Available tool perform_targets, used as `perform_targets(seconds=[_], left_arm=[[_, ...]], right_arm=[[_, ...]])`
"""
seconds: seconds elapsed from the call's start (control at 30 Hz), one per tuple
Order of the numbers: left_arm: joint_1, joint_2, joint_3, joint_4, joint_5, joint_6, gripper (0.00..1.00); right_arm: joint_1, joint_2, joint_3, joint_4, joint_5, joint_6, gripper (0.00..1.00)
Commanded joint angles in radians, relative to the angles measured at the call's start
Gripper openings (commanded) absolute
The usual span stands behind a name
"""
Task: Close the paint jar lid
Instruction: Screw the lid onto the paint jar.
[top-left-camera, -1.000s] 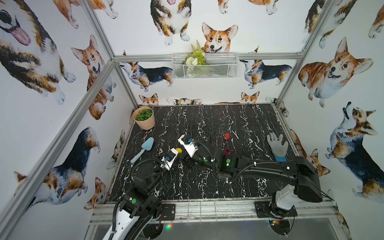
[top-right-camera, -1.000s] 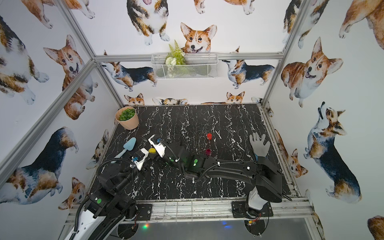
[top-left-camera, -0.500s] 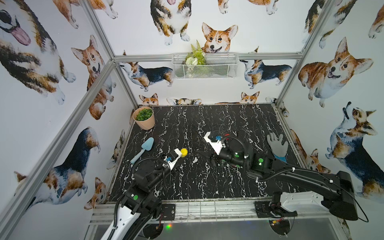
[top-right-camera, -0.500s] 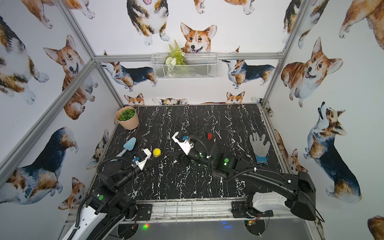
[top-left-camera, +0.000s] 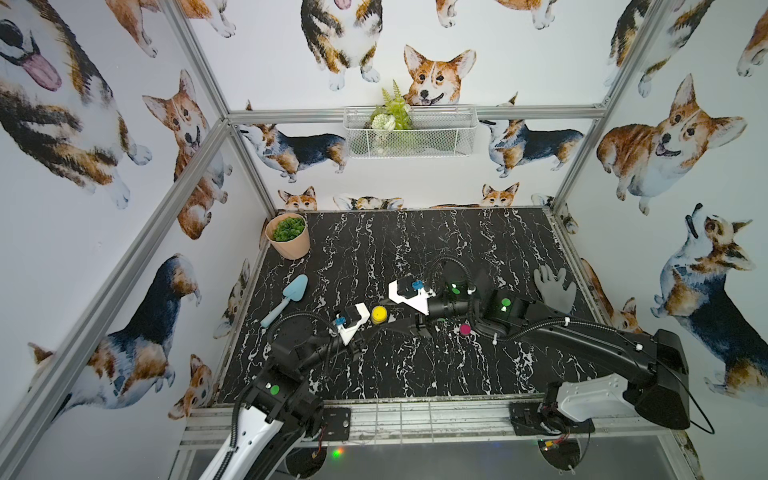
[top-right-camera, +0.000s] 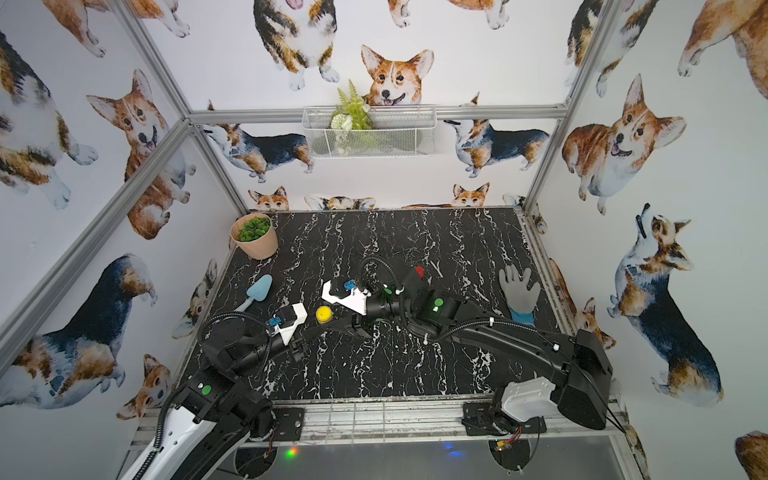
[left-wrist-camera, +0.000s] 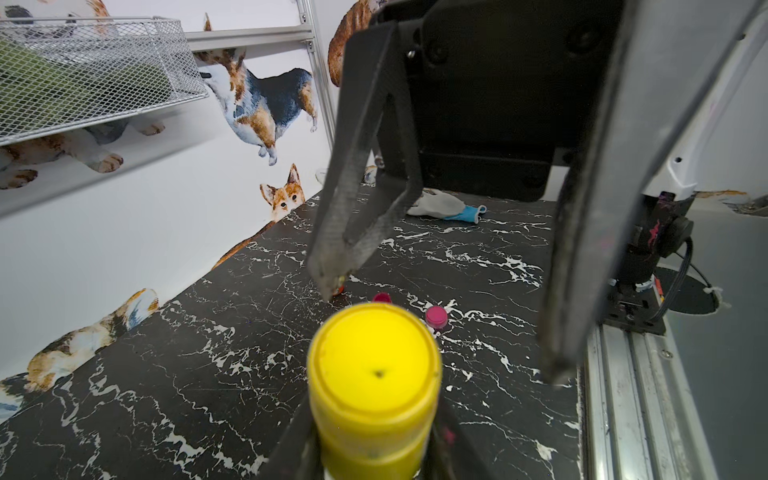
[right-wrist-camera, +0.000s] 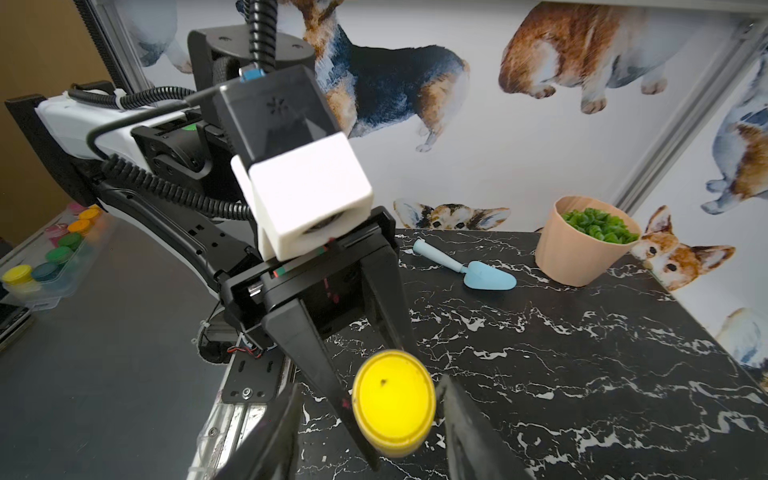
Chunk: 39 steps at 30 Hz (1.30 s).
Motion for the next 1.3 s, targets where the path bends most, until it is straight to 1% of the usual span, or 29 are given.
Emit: perform_targets(seconds=[0.0, 0.2, 0.5, 0.63, 0.83, 0.9, 1.03, 1.27], left_arm=[[0.000, -0.002, 0.005, 0.032, 0.001, 0.011, 0.32], [0.001, -0.006, 0.003, 0.032, -0.004, 0.013, 0.32], [0.001, -0.005, 0.003, 0.033, -0.007, 0.013, 0.32], [0.001, -0.006, 0.003, 0.033, -0.008, 0.013, 0.32], [0.001, -0.007, 0.004, 0.033, -0.010, 0.013, 0.32], [0.000, -0.007, 0.003, 0.033, -0.012, 0.013, 0.32], [0.000, -0.009, 0.004, 0.032, -0.015, 0.014, 0.32], [0.001, -0.023, 0.003, 0.030, -0.056, 0.022, 0.32]], right_arm=[[-0.001, 0.025, 0.037, -0.034, -0.052, -0.040, 0.53], [-0.001, 0.043, 0.033, -0.009, -0.041, -0.040, 0.47], [0.000, 0.074, 0.045, -0.017, -0.007, -0.045, 0.46], [0.000, 0.073, 0.044, -0.006, 0.045, -0.040, 0.47], [-0.001, 0.074, 0.055, -0.028, 0.051, -0.048, 0.45], [0.000, 0.072, 0.054, -0.024, 0.050, -0.043, 0.44], [0.000, 0.071, 0.057, -0.030, 0.048, -0.042, 0.38], [0.001, 0.074, 0.049, -0.027, 0.062, -0.017, 0.36]])
